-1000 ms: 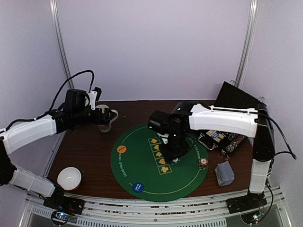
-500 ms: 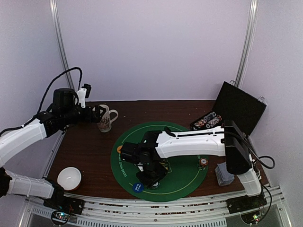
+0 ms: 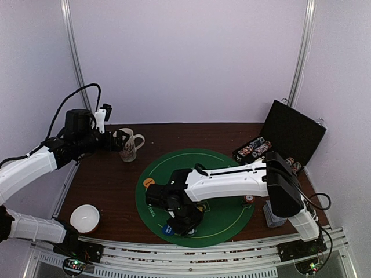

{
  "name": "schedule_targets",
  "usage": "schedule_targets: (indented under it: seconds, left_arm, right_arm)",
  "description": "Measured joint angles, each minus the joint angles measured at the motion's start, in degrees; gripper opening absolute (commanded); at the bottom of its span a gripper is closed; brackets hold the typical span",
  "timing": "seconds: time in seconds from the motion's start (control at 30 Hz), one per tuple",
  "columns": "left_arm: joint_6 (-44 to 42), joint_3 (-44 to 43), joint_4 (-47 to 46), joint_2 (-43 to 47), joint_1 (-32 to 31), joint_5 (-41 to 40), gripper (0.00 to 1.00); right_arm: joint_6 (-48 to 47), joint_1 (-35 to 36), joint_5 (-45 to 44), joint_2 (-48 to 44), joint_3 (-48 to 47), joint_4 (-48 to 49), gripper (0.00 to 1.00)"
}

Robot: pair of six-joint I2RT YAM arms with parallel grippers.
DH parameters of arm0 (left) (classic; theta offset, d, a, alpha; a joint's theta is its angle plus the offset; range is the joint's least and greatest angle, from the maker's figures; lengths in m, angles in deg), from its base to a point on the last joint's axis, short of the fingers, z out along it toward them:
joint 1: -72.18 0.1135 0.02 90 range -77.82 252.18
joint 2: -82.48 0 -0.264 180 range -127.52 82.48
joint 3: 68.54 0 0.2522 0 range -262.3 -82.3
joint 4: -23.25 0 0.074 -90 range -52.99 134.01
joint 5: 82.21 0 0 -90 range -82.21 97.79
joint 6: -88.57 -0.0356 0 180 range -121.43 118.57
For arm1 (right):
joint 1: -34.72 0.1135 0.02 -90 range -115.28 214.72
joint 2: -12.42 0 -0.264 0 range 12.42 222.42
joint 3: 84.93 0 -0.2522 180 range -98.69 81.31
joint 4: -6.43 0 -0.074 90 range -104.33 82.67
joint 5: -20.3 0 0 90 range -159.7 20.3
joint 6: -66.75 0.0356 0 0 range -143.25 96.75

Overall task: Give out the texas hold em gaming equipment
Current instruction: Place the poker chips pile in the small blind area.

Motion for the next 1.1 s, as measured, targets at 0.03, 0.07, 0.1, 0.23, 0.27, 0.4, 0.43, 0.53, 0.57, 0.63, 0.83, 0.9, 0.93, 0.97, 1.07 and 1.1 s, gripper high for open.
schedule_targets:
  seconds: [0.03,0.07,0.1,0.23,0.27,0.4,0.43,0.53,0.57,0.63,0.83,0.9,0.93,0.97,1.07,1.1]
  left_arm:
    - [0.0,0.0,0.02,-0.02,0.02,0.0,0.98]
    - [0.0,0.0,0.02,0.0,0.02,0.0,0.98]
    - [0.0,0.0,0.02,-0.02,0.02,0.0,0.98]
    - [0.0,0.0,0.02,-0.02,0.02,0.0,0.98]
    - [0.0,0.0,0.04,-0.02,0.02,0.0,0.98]
    - [0.0,0.0,0.04,-0.02,0.02,0.0,0.98]
    - [0.0,0.0,0.04,-0.04,0.02,0.0,0.98]
    - [0.0,0.0,0.04,-0.04,0.02,0.0,0.98]
    - [0.0,0.0,0.04,-0.07,0.02,0.02,0.98]
    - [0.0,0.0,0.04,-0.09,0.02,0.02,0.98]
    - [-0.11,0.0,0.04,-0.13,0.04,0.0,0.98]
    - [-0.31,0.0,0.04,-0.13,0.02,0.0,0.98]
    - [-0.39,0.0,0.04,-0.13,0.02,0.0,0.98]
    - [-0.42,0.0,0.07,-0.13,0.04,0.0,0.98]
    - [-0.48,0.0,0.07,-0.13,0.02,0.0,0.98]
    - [-0.5,0.0,0.07,-0.13,0.02,0.0,0.98]
  right_arm:
    - [-0.15,-0.02,-0.07,0.13,0.0,-0.15,0.0]
    - [-0.35,-0.04,-0.17,0.28,-0.02,-0.24,0.0]
    - [-0.42,-0.07,-0.28,0.48,-0.09,-0.33,0.0]
    - [-1.03,-0.13,-1.44,1.7,-2.27,-1.16,0.0]
    - [-1.2,-0.2,-1.68,2.03,-2.75,-1.33,0.0]
    - [-1.9,-0.24,-1.99,3.13,-4.52,-2.67,0.2]
    - [-1.97,-0.24,-2.03,3.13,-4.52,-2.69,0.25]
    - [-2.27,-0.24,-2.21,3.13,-4.52,-2.67,0.36]
    - [-2.34,-0.24,-2.23,3.15,-4.52,-2.64,0.38]
    - [-2.58,-0.28,-2.29,3.19,-4.57,-2.64,0.39]
    - [-3.1,-0.37,-2.49,3.52,-5.11,-2.91,0.48]
    - [-3.19,-0.39,-2.84,3.72,-5.46,-2.91,0.51]
    - [-3.26,-0.46,-3.23,3.78,-5.64,-2.93,0.55]
    - [-3.23,-0.52,-3.37,3.82,-5.75,-2.95,0.57]
    - [-3.39,-0.87,-4.39,4.15,-6.58,-2.89,0.63]
    - [-3.32,-0.98,-4.63,4.2,-6.75,-2.82,0.66]
